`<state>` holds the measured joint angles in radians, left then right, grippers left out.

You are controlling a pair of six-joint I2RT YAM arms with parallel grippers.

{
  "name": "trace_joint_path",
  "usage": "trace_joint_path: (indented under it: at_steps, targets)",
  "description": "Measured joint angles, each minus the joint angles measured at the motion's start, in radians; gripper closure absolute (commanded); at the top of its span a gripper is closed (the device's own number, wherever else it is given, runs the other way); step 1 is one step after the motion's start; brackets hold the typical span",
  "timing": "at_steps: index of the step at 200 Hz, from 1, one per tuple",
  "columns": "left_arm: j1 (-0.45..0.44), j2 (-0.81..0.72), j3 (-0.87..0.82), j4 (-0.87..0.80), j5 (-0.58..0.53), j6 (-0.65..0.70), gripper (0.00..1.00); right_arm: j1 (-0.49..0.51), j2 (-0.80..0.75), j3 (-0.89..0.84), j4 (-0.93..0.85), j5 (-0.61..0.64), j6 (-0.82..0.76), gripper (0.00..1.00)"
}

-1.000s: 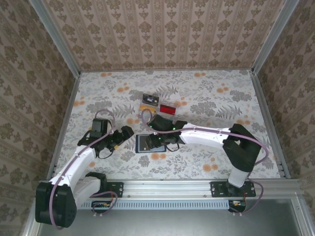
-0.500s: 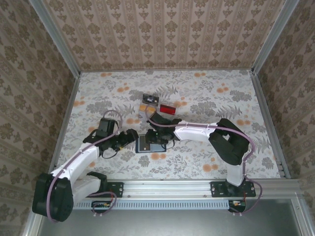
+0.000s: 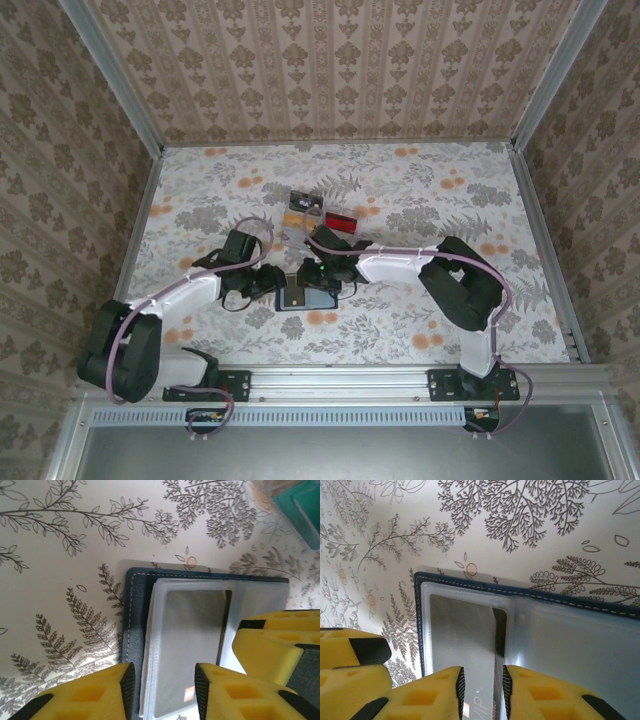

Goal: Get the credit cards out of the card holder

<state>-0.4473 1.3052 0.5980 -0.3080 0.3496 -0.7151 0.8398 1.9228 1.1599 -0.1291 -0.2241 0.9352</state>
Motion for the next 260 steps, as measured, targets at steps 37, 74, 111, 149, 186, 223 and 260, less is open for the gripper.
trace_joint_path:
  at_steps: [37,74,111,149,186,223,260]
  targets:
    - [0.0,0.039,0.0,0.014,-0.003,0.002,0.77,-0.005,0.01,-0.01,0.008,-0.013,0.008,0.75]
    - [0.0,0.044,0.018,0.021,-0.003,0.002,0.83,-0.009,0.01,-0.017,0.026,-0.02,0.01,0.79]
    - [-0.024,0.056,0.031,0.035,-0.002,0.002,0.85,-0.011,0.01,-0.025,0.03,-0.021,0.011,0.8]
    - [-0.032,0.097,0.031,0.039,0.002,0.002,0.86,-0.011,0.01,-0.039,0.051,-0.024,0.011,0.81]
    - [-0.04,0.1,0.031,0.038,-0.006,0.002,0.86,-0.011,0.01,-0.053,0.081,-0.029,0.01,0.81]
    - [-0.043,0.104,0.031,0.027,-0.016,0.003,0.86,-0.012,0.01,-0.062,0.104,-0.039,0.008,0.85]
    - [-0.043,0.114,0.031,0.021,-0.026,0.005,0.86,-0.013,0.01,-0.069,0.116,-0.044,0.008,0.86]
